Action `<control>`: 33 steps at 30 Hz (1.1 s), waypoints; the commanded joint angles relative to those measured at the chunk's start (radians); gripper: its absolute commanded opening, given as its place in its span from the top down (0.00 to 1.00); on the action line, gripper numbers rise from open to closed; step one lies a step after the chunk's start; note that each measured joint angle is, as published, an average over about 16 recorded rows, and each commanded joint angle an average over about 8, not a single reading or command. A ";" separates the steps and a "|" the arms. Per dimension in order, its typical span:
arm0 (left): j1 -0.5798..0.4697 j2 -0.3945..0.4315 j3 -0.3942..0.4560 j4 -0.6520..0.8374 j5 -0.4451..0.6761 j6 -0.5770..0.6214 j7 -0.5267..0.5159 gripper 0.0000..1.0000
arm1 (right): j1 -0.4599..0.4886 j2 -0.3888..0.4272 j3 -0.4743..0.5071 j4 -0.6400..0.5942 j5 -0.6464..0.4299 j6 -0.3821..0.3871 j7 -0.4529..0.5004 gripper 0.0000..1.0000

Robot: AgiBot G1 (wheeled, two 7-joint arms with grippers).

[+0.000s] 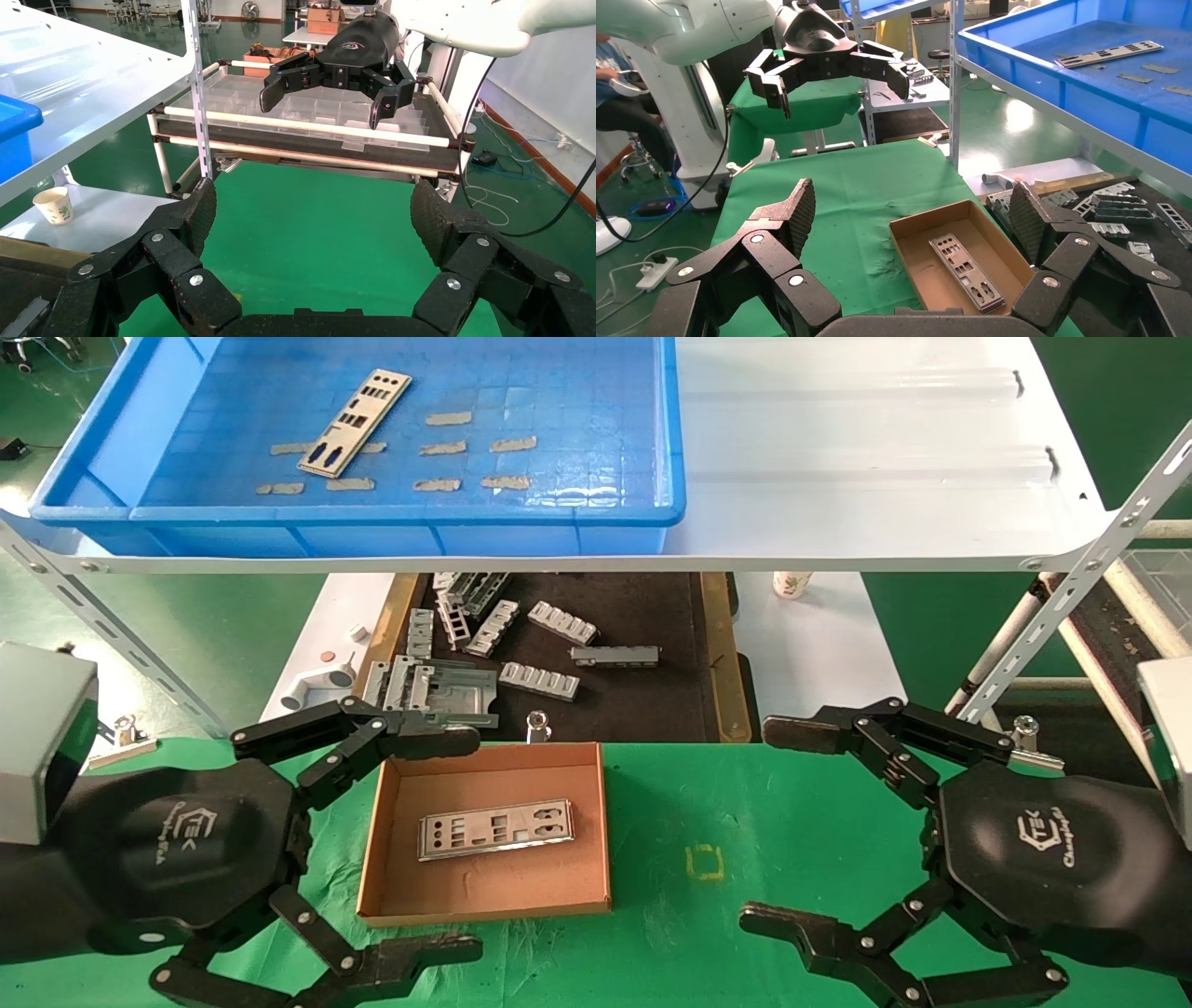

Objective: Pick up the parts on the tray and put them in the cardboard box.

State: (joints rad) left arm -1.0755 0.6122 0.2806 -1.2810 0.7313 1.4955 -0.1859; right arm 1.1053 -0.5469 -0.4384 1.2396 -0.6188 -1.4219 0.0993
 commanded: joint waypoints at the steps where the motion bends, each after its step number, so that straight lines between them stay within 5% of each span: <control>1: 0.000 0.000 0.000 0.000 0.000 0.000 0.000 0.00 | 0.000 0.000 0.000 0.000 0.000 0.000 0.000 0.00; 33: 0.000 0.000 0.000 0.000 0.000 0.000 0.000 0.00 | 0.000 0.000 0.000 0.000 0.000 0.000 0.000 0.00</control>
State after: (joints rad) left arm -1.0755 0.6122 0.2806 -1.2810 0.7311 1.4955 -0.1859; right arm 1.1053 -0.5469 -0.4384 1.2396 -0.6188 -1.4219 0.0993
